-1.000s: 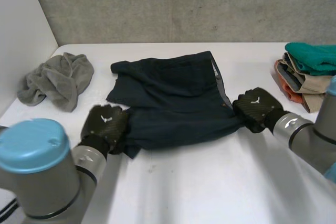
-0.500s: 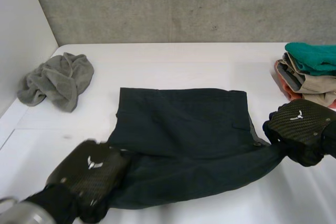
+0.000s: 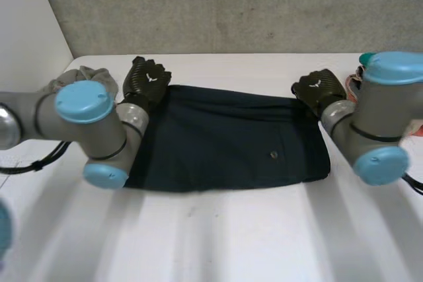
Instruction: Fold the laundry.
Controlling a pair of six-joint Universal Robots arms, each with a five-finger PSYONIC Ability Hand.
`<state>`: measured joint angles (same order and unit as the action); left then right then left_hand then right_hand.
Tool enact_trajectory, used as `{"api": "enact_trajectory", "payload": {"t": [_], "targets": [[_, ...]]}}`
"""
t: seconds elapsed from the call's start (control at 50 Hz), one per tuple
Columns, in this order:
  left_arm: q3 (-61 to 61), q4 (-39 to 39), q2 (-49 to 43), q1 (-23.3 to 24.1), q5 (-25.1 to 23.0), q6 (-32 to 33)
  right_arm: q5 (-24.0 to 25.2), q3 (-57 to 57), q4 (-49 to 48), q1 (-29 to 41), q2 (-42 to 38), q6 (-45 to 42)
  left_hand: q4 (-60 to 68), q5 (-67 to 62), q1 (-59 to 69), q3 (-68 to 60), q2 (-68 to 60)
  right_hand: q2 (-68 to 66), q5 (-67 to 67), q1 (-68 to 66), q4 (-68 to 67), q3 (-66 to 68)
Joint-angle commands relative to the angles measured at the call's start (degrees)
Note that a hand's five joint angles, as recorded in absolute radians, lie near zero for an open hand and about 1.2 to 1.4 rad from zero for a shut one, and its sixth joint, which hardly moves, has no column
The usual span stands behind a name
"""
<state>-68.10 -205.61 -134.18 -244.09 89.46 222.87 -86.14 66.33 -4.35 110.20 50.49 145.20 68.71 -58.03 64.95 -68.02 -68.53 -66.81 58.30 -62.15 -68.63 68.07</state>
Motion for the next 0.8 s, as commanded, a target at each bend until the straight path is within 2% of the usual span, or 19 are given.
{"api": "enact_trajectory", "payload": {"t": [0.02,0.04,0.06,0.08,0.18,0.26,0.34,0.36,0.44,0.54,0.62,0.72,0.8], "targets": [[12.3,-0.1,-8.5,0.1,-0.7,-1.4,-5.6,-9.4,-8.7,1.2,-10.9,-1.0,7.3,-8.0,11.1,-8.0,-7.5,-13.2,11.7,-17.9,-11.4,11.9],[13.0,-0.2,-8.9,0.0,-0.9,-1.6,-6.3,-10.0,-9.5,1.5,-11.6,-1.0,-10.5,9.9,-6.8,9.9,10.4,-3.6,2.1,-8.3,-1.8,2.3],[13.4,-0.3,-9.2,0.1,-1.0,-1.7,-7.5,-10.7,-11.1,1.9,-12.5,-1.0,-32.2,31.5,-28.4,31.5,32.0,44.1,-45.6,39.5,45.9,-45.4],[13.6,-0.5,-9.3,0.0,-1.0,-1.7,-8.2,-10.8,-11.8,2.0,-12.7,-0.9,-53.6,52.9,-49.8,52.9,53.4,56.8,-58.3,52.1,58.6,-58.1],[12.1,-1.4,-8.6,0.7,-0.6,-2.4,-10.3,-9.0,-12.4,2.4,-10.3,-0.2,-58.7,58.0,-54.9,58.0,58.5,56.8,-58.3,52.1,58.6,-58.1],[6.5,-1.1,-2.2,0.5,-0.3,-3.9,-9.0,-1.0,-9.7,1.9,-2.2,-0.1,-58.7,58.0,-54.9,58.0,58.5,56.8,-58.3,52.1,58.6,-58.1],[-0.9,-1.2,4.7,0.5,-0.3,-7.2,-4.3,6.7,-4.9,1.2,5.9,1.4,-58.7,58.0,-54.9,58.0,58.5,56.8,-58.3,52.1,58.6,-58.1],[-2.2,-1.0,5.8,0.5,-0.3,-8.0,-1.8,9.6,-2.4,1.2,8.3,2.8,-58.7,58.0,-54.9,58.0,58.5,56.8,-58.3,52.1,58.6,-58.1],[-8.7,-0.8,11.6,0.7,0.0,-12.8,2.9,13.7,3.5,0.4,10.8,7.2,-58.7,58.0,-54.9,58.0,58.5,49.2,-50.7,44.5,51.0,-50.4],[-15.3,-1.1,16.2,1.1,-0.3,-17.0,5.8,16.6,7.7,-3.2,11.0,8.9,-58.7,58.0,-54.9,58.0,58.5,45.1,-46.6,40.5,46.9,-46.4],[-18.2,-1.5,17.8,2.1,-0.3,-17.6,5.9,17.4,7.2,-4.1,10.0,9.0,-58.7,58.0,-54.9,58.0,58.5,44.4,-45.9,39.8,46.3,-45.7],[-19.2,-1.5,17.5,3.4,-0.3,-17.7,5.4,16.6,4.2,-4.1,4.5,8.6,-58.7,58.0,-54.9,58.0,58.5,43.8,-45.3,39.1,45.6,-45.0],[-19.4,-1.5,17.3,3.4,-0.3,-17.7,5.4,16.4,0.5,-4.1,2.8,8.6,-58.7,58.0,-54.9,58.0,58.5,23.8,-25.3,19.2,25.6,-25.1]]}}
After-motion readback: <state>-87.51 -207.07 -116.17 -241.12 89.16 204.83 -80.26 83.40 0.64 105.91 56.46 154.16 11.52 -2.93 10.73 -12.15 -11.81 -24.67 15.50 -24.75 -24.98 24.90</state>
